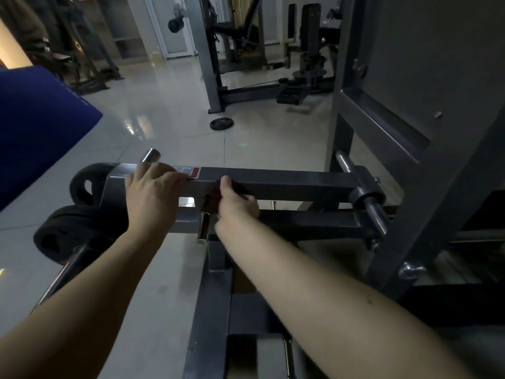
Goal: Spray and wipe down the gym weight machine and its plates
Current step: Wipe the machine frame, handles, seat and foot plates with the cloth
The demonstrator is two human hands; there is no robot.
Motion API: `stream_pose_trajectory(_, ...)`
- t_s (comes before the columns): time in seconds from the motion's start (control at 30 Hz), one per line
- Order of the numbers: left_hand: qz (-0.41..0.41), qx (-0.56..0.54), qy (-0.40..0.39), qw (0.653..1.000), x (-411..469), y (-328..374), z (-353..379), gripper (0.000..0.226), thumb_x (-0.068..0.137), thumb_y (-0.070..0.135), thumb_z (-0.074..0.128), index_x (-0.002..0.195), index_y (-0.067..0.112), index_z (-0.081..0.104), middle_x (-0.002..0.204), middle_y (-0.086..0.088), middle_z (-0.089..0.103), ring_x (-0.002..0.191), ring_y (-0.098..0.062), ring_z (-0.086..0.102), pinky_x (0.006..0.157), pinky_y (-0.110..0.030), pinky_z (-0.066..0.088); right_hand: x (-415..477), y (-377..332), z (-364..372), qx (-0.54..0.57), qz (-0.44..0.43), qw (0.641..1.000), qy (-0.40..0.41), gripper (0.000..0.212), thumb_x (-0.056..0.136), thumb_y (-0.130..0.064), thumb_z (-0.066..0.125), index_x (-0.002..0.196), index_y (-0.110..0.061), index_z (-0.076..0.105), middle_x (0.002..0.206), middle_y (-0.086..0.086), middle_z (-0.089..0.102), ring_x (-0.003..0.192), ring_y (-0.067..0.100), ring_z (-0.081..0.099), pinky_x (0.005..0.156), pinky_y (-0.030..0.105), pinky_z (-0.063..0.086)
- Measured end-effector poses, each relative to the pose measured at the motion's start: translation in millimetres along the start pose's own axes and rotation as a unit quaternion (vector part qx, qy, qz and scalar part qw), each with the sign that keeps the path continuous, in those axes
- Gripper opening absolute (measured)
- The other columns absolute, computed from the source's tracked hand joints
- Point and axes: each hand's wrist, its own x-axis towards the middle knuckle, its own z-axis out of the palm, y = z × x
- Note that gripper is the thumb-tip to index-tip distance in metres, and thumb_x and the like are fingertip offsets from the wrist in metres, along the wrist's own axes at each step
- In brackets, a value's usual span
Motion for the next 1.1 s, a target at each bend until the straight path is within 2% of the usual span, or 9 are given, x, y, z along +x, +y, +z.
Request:
stream_pose_trajectory(0.23, -0.05, -0.047, 0.034, 0.997, -8.5, 2.3, 11.8, 0.018, 0.095, 0.021, 0.065, 0.106, 0.023, 0.078, 0.112, 0.0, 0.066, 0.108, -0.029, 0.051, 0.084, -0.045, 0.042, 33.5, -71.1, -102.4, 0.044, -0.078, 0.994, 0.058, 0.036, 0.084, -0.042, 0.081, 0.106, -0.021, 0.062, 0.106, 0.007, 0.069, 0.093, 0.027, 0.07, 0.086, 0.047, 0.061)
stream_pose_trajectory(0.33, -0.108, -0.082, 0.062, 0.989, -11.5, 5.7, 14.0, 0.017, 0.096, 0.031, 0.064, 0.103, 0.025, 0.078, 0.114, -0.001, 0.063, 0.11, -0.03, 0.05, 0.086, -0.044, 0.042, 14.4, -81.5, -132.9, -0.082, -0.234, 0.968, 0.037, 0.04, 0.091, -0.044, 0.073, 0.121, -0.02, 0.063, 0.112, 0.002, 0.07, 0.097, 0.02, 0.07, 0.086, 0.041, 0.06)
stream_pose_trajectory(0.4, -0.131, -0.105, 0.081, 0.982, -12.7, 7.9, 13.0, 0.016, 0.095, 0.031, 0.066, 0.101, 0.023, 0.078, 0.114, -0.004, 0.062, 0.109, -0.031, 0.049, 0.088, -0.042, 0.041, 4.8, -77.0, -141.4, -0.246, -0.402, 0.882, 0.02, 0.036, 0.092, -0.039, 0.073, 0.12, -0.02, 0.061, 0.122, -0.003, 0.062, 0.108, 0.013, 0.061, 0.093, 0.028, 0.053)
stream_pose_trajectory(0.47, -0.158, -0.125, 0.094, 0.975, -15.4, 6.3, 10.8, 0.013, 0.093, 0.026, 0.069, 0.1, 0.019, 0.078, 0.115, -0.007, 0.061, 0.108, -0.032, 0.049, 0.091, -0.041, 0.042, 13.0, -71.4, -150.4, -0.443, -0.519, 0.731, -0.011, 0.033, 0.087, -0.029, 0.079, 0.113, -0.02, 0.062, 0.132, -0.005, 0.046, 0.121, 0.011, 0.046, 0.101, 0.019, 0.04)
stream_pose_trajectory(0.53, -0.21, -0.164, 0.095, 0.959, -17.7, 4.5, 9.4, 0.01, 0.091, 0.021, 0.071, 0.099, 0.016, 0.076, 0.116, -0.009, 0.057, 0.108, -0.031, 0.048, 0.093, -0.041, 0.045, 36.1, -65.6, -160.5, -0.57, -0.565, 0.596, -0.023, 0.033, 0.078, -0.019, 0.086, 0.103, -0.016, 0.065, 0.131, -0.001, 0.04, 0.124, 0.019, 0.041, 0.107, 0.035, 0.042)
stream_pose_trajectory(0.6, -0.271, -0.216, 0.08, 0.935, -20.4, 4.4, 8.2, 0.011, 0.09, 0.019, 0.073, 0.1, 0.014, 0.071, 0.118, -0.008, 0.055, 0.111, -0.027, 0.049, 0.094, -0.039, 0.048, 53.7, -62.8, -162.5, -0.623, -0.593, 0.509, -0.006, 0.032, 0.074, -0.013, 0.089, 0.097, -0.013, 0.066, 0.125, 0.005, 0.043, 0.117, 0.027, 0.044, 0.103, 0.046, 0.047)
stream_pose_trajectory(0.8, -0.281, -0.227, 0.082, 0.929, -18.2, -3.7, 8.3, 0.015, 0.09, 0.026, 0.075, 0.093, 0.016, 0.064, 0.111, -0.003, 0.057, 0.108, -0.022, 0.052, 0.081, -0.032, 0.047, 53.6, -59.3, -105.7, -0.637, -0.698, 0.319, -0.072, 0.025, 0.074, -0.004, 0.084, 0.092, -0.009, 0.067, 0.106, 0.012, 0.052, 0.097, 0.032, 0.047, 0.083, 0.046, 0.043)
stream_pose_trajectory(0.93, -0.287, -0.238, 0.084, 0.924, -19.3, -18.0, 9.2, 0.026, 0.085, 0.036, 0.079, 0.093, 0.016, 0.065, 0.108, 0.0, 0.057, 0.106, -0.02, 0.054, 0.081, -0.033, 0.05, 44.4, -26.1, -28.5, -0.622, -0.732, 0.237, -0.147, 0.032, 0.066, 0.004, 0.078, 0.092, -0.011, 0.066, 0.102, 0.013, 0.053, 0.094, 0.032, 0.044, 0.077, 0.041, 0.034)
stream_pose_trajectory(1.1, -0.294, -0.259, 0.088, 0.916, -19.2, -22.6, 6.7, 0.025, 0.085, 0.033, 0.08, 0.096, 0.016, 0.065, 0.111, 0.0, 0.055, 0.109, -0.019, 0.052, 0.09, -0.034, 0.052, 36.8, -29.8, -20.4, -0.65, -0.717, 0.153, -0.199, 0.024, 0.074, -0.001, 0.067, 0.096, -0.009, 0.069, 0.106, 0.015, 0.059, 0.095, 0.036, 0.054, 0.074, 0.045, 0.046)
